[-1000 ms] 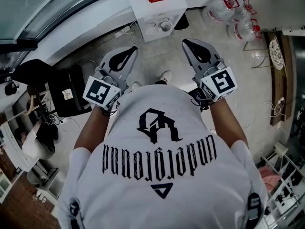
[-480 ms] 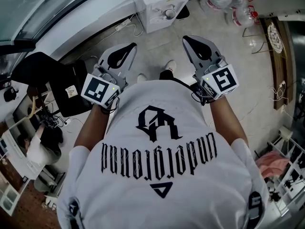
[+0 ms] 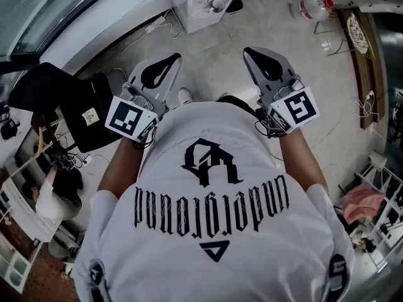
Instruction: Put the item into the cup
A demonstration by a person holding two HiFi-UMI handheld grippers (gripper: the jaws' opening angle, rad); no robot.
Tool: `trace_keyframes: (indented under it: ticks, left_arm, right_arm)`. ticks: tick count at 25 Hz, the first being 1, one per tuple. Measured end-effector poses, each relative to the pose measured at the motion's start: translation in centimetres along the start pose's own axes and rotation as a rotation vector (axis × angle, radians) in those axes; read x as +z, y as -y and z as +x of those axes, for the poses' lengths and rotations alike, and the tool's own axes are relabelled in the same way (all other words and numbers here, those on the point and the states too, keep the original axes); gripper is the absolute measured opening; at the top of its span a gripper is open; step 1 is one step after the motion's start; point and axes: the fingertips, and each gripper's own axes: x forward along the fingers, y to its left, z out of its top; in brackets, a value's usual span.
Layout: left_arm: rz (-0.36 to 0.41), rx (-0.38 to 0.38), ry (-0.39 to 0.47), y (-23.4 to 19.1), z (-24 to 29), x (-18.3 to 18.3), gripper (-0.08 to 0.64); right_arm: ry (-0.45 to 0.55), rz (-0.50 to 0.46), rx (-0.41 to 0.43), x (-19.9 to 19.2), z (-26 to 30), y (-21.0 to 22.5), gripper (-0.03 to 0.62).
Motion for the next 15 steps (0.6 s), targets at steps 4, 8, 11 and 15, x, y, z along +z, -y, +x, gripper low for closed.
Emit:
trace_keyframes:
  ticks: [4,8,11,15]
  left_arm:
    - [0.008,0.029,0.011,1.7,0.2,0.5,0.012]
    - [-0.001,0.056,0.007,4.6,1.6,0.5,0.012]
    - [-0.034,0.062,0.005,7.5,2.6,0.2,0.012]
    - [-0.04,0.086,0.008,11.3,4.2,0.1,0.012]
  right_arm:
    - [0.024,-0.024,0.034,0.2,-1.8,-0.2,0.015]
    - [0.036,-0.037,0.072,-0.4,-4.3,0.6,0.015]
    - [0.045,-0.035,0.092,-1.2,-7.0,1.1,0.015]
    - [0.051,-0.024,0.111,-2.6,-11.2,2.3,0.015]
